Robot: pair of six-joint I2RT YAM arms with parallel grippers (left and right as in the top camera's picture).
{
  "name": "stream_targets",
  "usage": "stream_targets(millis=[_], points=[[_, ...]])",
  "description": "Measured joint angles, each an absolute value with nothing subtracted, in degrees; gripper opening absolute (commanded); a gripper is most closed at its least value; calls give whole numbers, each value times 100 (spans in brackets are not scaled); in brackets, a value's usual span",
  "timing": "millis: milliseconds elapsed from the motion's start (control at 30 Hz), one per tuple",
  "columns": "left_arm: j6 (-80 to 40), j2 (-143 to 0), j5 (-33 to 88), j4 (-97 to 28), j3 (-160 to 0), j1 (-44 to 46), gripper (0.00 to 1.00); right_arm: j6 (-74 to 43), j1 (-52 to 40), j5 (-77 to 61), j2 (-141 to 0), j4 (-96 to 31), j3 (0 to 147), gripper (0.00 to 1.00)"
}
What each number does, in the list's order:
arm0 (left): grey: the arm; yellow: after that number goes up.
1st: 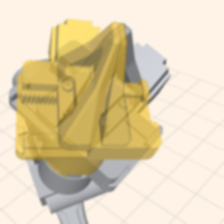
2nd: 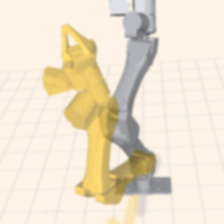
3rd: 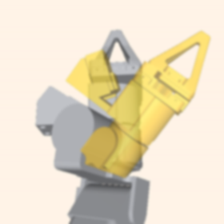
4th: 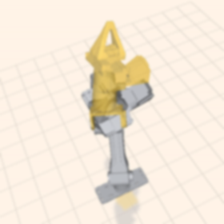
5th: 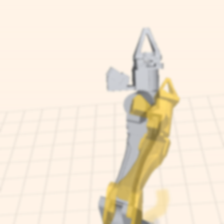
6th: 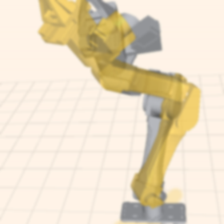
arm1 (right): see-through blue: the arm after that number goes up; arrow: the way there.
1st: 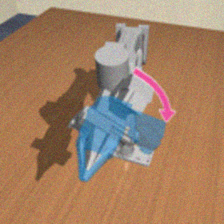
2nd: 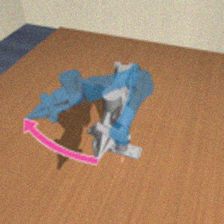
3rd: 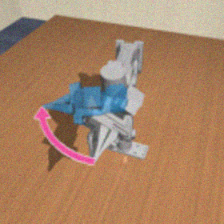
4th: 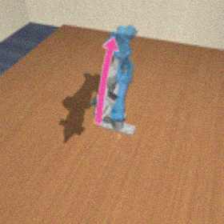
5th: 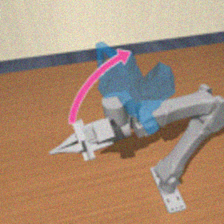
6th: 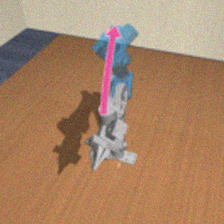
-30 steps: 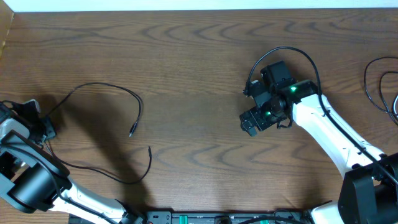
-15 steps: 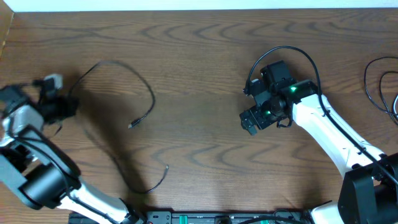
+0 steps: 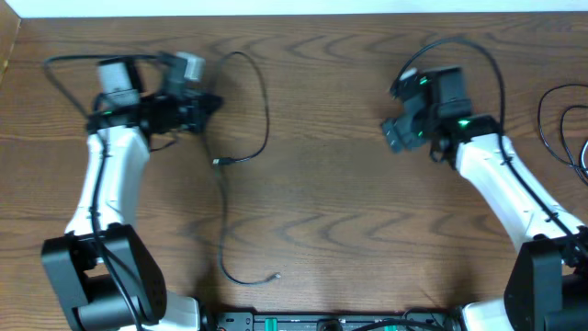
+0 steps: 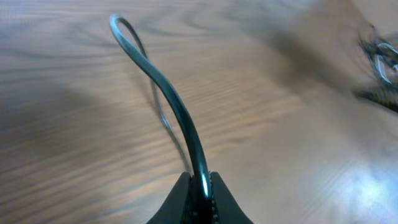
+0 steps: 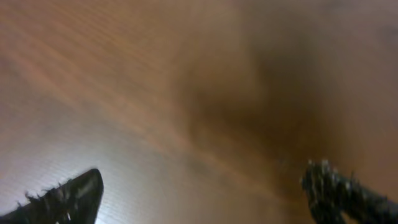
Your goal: Untangle cables
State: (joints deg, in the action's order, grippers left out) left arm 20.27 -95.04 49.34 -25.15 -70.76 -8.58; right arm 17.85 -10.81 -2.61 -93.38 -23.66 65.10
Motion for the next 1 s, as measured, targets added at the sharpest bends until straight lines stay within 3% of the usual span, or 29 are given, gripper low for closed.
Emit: stream_targets(millis=[167, 367, 433, 733, 1000], points=[[1745, -9502, 4969, -2237, -7076, 86, 7, 2248, -733, -1052, -9338, -1951, 6514, 97], [760, -9504, 4995, -1273, -7380, 1017, 7, 2285, -749, -1813, -9338, -2746, 6510, 93], [510, -9504, 5068, -1135, -7640, 1179, 8, 2285, -788, -1984, -9338, -3000, 6508, 98], [-1170, -9502, 5642, -327, -8965, 1468, 8, 2296, -1098, -2392, -9336, -3236, 6508, 99], [-2237, -9502, 5988, 45, -9188, 1468, 7, 2294, -1122, -3288, -9004, -3242, 6508, 99]])
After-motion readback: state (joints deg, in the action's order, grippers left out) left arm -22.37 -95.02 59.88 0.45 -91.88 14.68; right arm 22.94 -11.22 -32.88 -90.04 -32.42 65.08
